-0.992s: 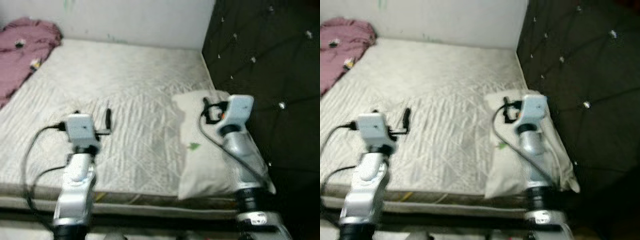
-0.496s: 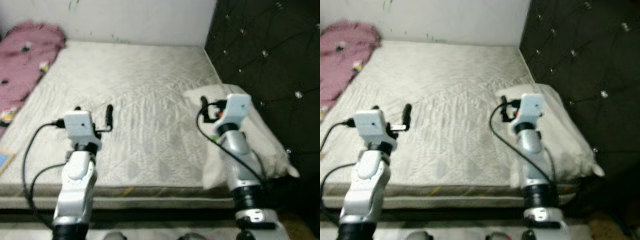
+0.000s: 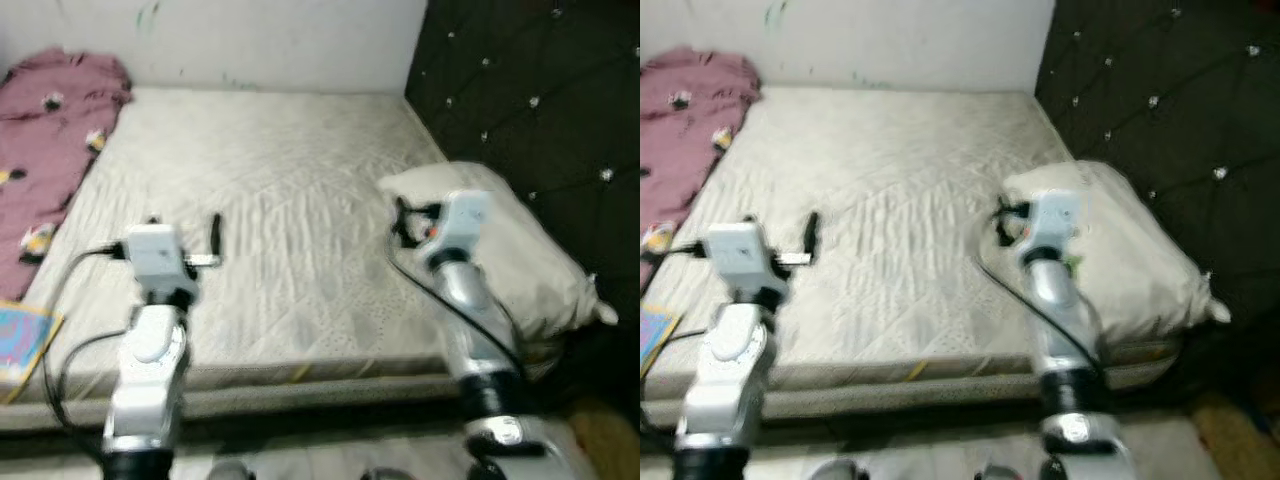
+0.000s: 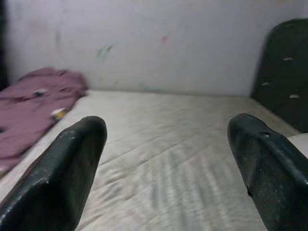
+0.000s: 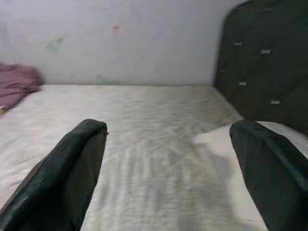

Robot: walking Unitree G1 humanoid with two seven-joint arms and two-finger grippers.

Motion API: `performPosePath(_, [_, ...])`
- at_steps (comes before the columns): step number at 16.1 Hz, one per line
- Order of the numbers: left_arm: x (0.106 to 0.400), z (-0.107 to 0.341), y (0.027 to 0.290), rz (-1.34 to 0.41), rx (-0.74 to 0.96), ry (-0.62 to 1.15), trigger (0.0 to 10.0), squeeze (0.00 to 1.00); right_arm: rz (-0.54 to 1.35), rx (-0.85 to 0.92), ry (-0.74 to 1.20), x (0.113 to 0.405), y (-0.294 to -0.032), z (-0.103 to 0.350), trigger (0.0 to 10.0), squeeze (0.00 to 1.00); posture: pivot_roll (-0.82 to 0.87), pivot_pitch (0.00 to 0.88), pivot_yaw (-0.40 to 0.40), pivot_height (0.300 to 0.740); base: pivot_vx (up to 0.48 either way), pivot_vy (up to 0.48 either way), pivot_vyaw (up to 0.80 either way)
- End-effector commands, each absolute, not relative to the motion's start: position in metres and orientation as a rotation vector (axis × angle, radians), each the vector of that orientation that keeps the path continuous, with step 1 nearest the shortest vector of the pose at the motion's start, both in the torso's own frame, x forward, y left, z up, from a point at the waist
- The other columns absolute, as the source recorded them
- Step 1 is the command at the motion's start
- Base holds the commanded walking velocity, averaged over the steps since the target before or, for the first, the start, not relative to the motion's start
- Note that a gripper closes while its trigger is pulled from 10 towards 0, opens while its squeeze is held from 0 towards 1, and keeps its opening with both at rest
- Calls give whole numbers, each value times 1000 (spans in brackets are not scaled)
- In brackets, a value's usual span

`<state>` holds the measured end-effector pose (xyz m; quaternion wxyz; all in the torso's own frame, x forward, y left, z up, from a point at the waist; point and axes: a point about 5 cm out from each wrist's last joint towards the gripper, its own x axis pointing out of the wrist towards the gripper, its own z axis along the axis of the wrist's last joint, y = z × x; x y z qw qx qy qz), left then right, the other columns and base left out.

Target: Clean up the room

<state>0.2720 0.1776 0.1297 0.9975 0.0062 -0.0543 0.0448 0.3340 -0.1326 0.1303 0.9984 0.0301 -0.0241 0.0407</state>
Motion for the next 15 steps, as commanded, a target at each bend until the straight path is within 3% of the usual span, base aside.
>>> performPosePath(1, [273, 131, 171, 67, 4, -113, 10000, 0, 57, 43, -65, 336, -144, 136, 10000, 0, -12, 0, -31, 740, 0, 450, 0])
performPosePath(13, [273, 132, 170, 67, 0, -114, 10000, 0, 69, 34, -56, 338, -139, 135, 10000, 0, -13, 0, -33, 740, 0, 442, 0])
performPosePath(15, [273, 134, 169, 61, 11, -136, 10000, 0, 71, 31, -53, 338, -139, 134, 10000, 0, -13, 0, -33, 740, 131, 184, 0])
